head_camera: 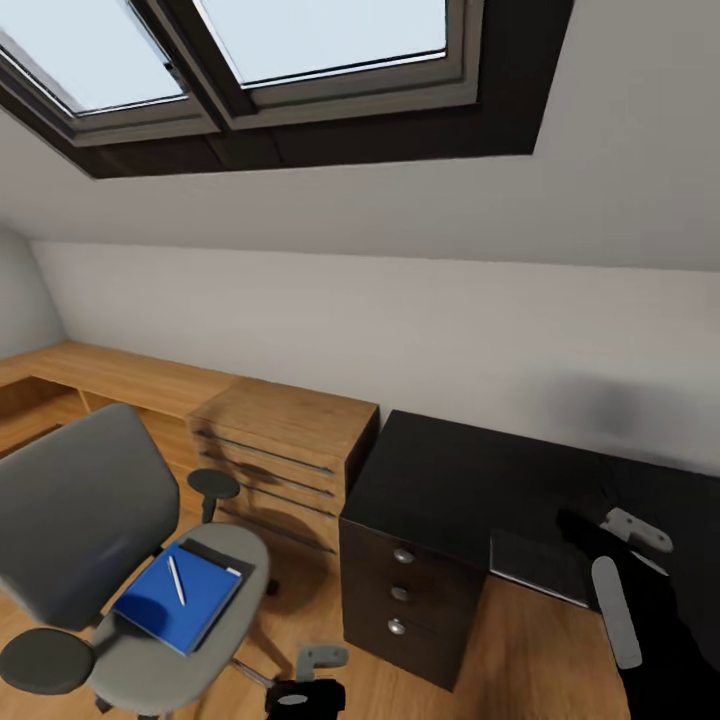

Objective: In the bedroom, organize the workspace by keeping the computer under the desk, ensuring the monitor is on the desk, placing the keyboard on the desk next to the monitor, placing the mouse on the desk next to the keyboard, moving the folder from the swivel chair onto the desk next to the mouse, stacking the notebook on top of the folder with the pen on top of the notebook, and positioning the swivel chair next to the desk.

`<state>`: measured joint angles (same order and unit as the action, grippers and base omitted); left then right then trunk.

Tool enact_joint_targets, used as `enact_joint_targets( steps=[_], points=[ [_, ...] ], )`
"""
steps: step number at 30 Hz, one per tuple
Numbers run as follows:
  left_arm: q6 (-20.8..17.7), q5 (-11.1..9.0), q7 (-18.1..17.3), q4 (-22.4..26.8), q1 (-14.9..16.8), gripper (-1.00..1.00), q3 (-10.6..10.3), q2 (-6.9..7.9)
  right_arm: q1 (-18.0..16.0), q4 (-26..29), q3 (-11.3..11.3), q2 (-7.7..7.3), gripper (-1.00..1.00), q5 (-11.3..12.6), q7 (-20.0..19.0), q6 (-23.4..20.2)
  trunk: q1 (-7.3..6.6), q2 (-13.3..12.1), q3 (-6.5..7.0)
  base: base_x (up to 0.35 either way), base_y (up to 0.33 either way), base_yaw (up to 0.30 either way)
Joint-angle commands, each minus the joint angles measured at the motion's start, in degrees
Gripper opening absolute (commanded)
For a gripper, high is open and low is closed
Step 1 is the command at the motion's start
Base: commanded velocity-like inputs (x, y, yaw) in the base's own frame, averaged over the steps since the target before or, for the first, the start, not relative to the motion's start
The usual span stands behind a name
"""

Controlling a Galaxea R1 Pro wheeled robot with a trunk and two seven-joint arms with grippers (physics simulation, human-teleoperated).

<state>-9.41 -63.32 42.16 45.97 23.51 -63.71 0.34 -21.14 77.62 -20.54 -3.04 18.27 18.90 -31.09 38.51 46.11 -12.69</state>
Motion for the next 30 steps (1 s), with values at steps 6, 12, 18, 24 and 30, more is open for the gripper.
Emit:
enact_joint_targets(
  steps=[6, 12, 18, 24, 30],
  points=[
    [6.5, 2.0, -12.8, -13.7, 0.1, 1.0, -1.2, -2.12, -0.1, -0.2, -7.9, -0.11, -1.0, 0.9, 0.7, -1.5, 0.01, 0.1, 0.14, -0.001, -0.001, -0.243],
    [9.6, 2.5, -15.0, -18.2, 0.1, 1.0, -1.3, -2.68, -0.6, -9.0, -10.7, -3.47, -1.0, 0.9, 2.4, -0.2, 0.01, 0.1, 0.32, 0.0, 0.0, -0.256],
    [11.4, 2.6, -15.0, -18.4, 0.1, 1.0, -1.5, -3.15, -12.3, -42.0, -10.8, -15.09, -1.0, 0.6, 4.5, 18.9, 0.01, 0.1, 0.49, 0.0, 0.0, -0.259],
    [11.4, 2.6, -15.0, -18.4, 0.1, 1.0, -1.4, -3.14, -13.8, -46.5, -10.6, -16.61, -1.0, 0.3, 4.6, 24.1, 0.01, 0.1, 0.62, 0.0, 0.0, -0.264],
    [11.4, 2.6, -15.0, -18.4, 0.1, 1.0, -1.5, -3.16, -13.8, -46.6, -10.4, -16.47, -1.0, 0.4, 4.6, 24.2, 0.01, 0.1, 0.74, 0.0, 0.0, -0.264]
  ],
)
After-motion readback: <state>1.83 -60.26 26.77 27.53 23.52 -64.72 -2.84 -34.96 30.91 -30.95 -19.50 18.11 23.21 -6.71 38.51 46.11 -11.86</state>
